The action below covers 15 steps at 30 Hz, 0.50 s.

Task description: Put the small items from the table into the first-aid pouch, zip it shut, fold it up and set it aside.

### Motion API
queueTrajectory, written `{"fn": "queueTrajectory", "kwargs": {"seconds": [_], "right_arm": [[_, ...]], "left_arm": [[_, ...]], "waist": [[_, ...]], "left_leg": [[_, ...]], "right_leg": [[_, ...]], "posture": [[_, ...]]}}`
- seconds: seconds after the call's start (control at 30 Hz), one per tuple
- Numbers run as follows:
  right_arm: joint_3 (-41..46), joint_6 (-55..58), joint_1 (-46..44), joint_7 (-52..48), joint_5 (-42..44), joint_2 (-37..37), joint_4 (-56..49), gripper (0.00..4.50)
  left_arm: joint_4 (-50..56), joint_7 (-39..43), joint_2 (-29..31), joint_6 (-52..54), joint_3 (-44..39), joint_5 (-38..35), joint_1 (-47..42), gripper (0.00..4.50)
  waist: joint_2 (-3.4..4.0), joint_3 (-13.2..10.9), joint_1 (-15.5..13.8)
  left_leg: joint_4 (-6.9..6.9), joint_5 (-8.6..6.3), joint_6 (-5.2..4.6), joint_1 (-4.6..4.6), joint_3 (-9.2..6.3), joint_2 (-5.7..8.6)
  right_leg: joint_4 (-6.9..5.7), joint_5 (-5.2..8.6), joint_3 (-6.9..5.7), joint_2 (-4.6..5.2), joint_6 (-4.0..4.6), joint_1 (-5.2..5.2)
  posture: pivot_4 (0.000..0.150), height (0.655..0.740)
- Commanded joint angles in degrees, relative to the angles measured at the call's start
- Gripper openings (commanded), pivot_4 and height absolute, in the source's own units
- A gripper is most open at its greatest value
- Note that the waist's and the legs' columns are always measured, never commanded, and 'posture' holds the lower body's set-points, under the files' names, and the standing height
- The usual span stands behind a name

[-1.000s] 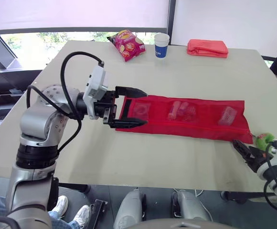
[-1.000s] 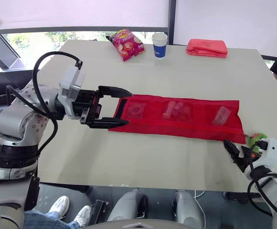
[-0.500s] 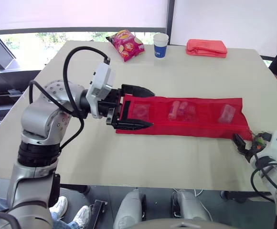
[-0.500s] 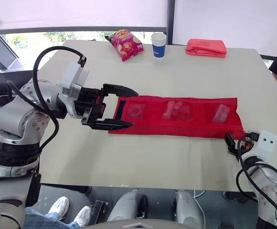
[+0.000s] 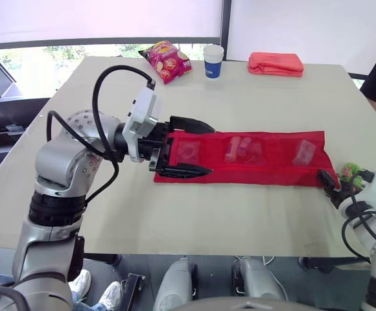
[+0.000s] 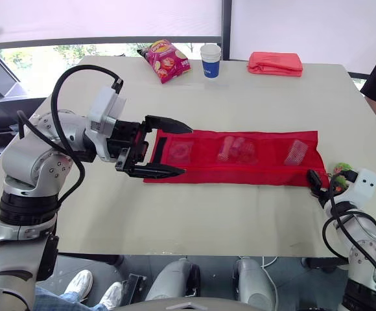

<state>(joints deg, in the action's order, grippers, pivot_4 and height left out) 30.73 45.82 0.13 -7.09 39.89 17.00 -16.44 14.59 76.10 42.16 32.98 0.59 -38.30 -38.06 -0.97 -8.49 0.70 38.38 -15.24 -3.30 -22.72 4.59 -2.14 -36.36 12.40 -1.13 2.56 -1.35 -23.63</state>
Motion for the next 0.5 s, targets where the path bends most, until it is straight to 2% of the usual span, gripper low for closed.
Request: {"fn": "queueTrajectory", "kwargs": {"seconds": [0.03, 0.1, 0.17, 0.23, 0.27, 0.3, 0.33, 0.37, 0.4, 0.47, 0.5], "right_arm": [[-2.02, 2.96, 1.72, -4.18, 1.81, 2.55, 0.61, 4.5], [-3.76, 3.15, 2.42, -5.23, 0.34, 4.09, 1.57, 4.5], [-4.33, 2.92, 2.47, -5.3, -0.01, 4.33, 2.29, 3.99], [-4.2, 2.88, 2.15, -5.26, 0.51, 4.02, 2.85, 3.27], [-4.31, 2.63, 2.06, -5.32, 0.32, 3.95, 3.09, 2.58], [-4.6, 2.45, 2.06, -5.44, -0.09, 4.06, 3.28, 2.51], [-5.12, 2.14, 2.15, -5.62, -0.76, 4.3, 3.4, 2.23], [-5.49, 1.93, 2.22, -5.76, -1.22, 4.5, 3.48, 1.69], [-5.7, 1.83, 2.29, -5.83, -1.49, 4.56, 3.45, 1.52], [-6.26, 1.45, 2.48, -6.14, -2.37, 4.74, 3.5, 0.64], [-6.72, 1.09, 2.68, -6.33, -3.1, 4.99, 3.56, 0.45]], "left_arm": [[1.3, -0.3, 0.12, -1.07, -0.24, -0.08, -1.5, 4.48], [1.35, -0.39, 0.18, -1.18, -0.08, 0.08, -1.58, 4.48], [1.42, -0.49, 0.19, -1.18, -0.02, 0.1, -1.63, 4.5], [1.44, -0.6, 0.18, -1.23, 0.01, 0.12, -1.7, 4.5], [1.46, -0.59, 0.25, -1.29, -0.01, 0.13, -1.67, 4.5], [1.46, -0.55, 0.3, -1.35, -0.04, 0.12, -1.67, 4.5], [1.44, -0.58, 0.3, -1.33, -0.03, 0.1, -1.76, 4.5], [1.42, -0.62, 0.28, -1.31, -0.01, 0.09, -1.83, 4.5], [1.42, -0.63, 0.3, -1.29, -0.03, 0.05, -1.85, 4.5], [1.4, -0.6, 0.33, -1.32, -0.05, 0.03, -1.89, 4.5], [1.37, -0.58, 0.33, -1.37, -0.01, 0.1, -1.94, 4.5]], "waist": [[-0.02, 0.01, 0.0], [-0.04, 0.02, 0.0], [-0.06, 0.03, 0.07], [-0.08, 0.05, 0.09], [-0.09, 0.05, 0.12], [-0.09, 0.05, 0.19], [-0.09, 0.05, 0.26], [-0.09, 0.05, 0.28], [-0.09, 0.05, 0.28], [-0.09, 0.05, 0.29], [-0.09, 0.05, 0.3]], "left_leg": [[0.0, 0.0, 0.0, 0.0, 0.01, 0.0], [0.0, 0.0, 0.0, 0.0, 0.0, 0.0], [0.0, 0.0, 0.0, 0.03, 0.02, -0.01], [0.0, 0.0, 0.0, 0.06, 0.01, -0.06], [0.0, 0.0, 0.0, 0.07, 0.01, -0.09], [0.0, 0.0, 0.0, 0.08, 0.02, -0.11], [0.0, 0.0, 0.0, 0.08, 0.02, -0.13], [0.0, 0.0, 0.0, 0.09, 0.03, -0.15], [0.0, 0.0, 0.0, 0.09, 0.03, -0.17], [0.0, 0.0, 0.0, 0.1, 0.04, -0.19], [0.0, 0.0, 0.0, 0.1, 0.04, -0.19]], "right_leg": [[0.02, 0.0, 0.02, 0.0, 0.0, 0.0], [0.02, 0.0, 0.06, 0.0, 0.0, 0.01], [0.02, 0.0, 0.1, -0.04, -0.01, 0.01], [0.01, 0.0, 0.12, -0.11, -0.01, 0.01], [0.01, 0.0, 0.14, -0.15, -0.01, 0.01], [0.01, 0.0, 0.15, -0.19, 0.0, 0.01], [0.01, 0.0, 0.18, -0.23, 0.0, 0.01], [0.01, 0.0, 0.25, -0.29, 0.0, 0.01], [0.01, 0.0, 0.32, -0.37, 0.0, 0.01], [0.01, 0.0, 0.39, -0.47, 0.0, 0.0], [0.01, 0.0, 0.4, -0.47, 0.0, 0.0]], "posture": [[0.15, 0.74], [0.15, 0.74], [0.15, 0.74], [0.15, 0.74], [0.15, 0.74], [0.15, 0.74], [0.15, 0.74], [0.15, 0.74], [0.15, 0.74], [0.15, 0.74], [0.15, 0.74]]}}
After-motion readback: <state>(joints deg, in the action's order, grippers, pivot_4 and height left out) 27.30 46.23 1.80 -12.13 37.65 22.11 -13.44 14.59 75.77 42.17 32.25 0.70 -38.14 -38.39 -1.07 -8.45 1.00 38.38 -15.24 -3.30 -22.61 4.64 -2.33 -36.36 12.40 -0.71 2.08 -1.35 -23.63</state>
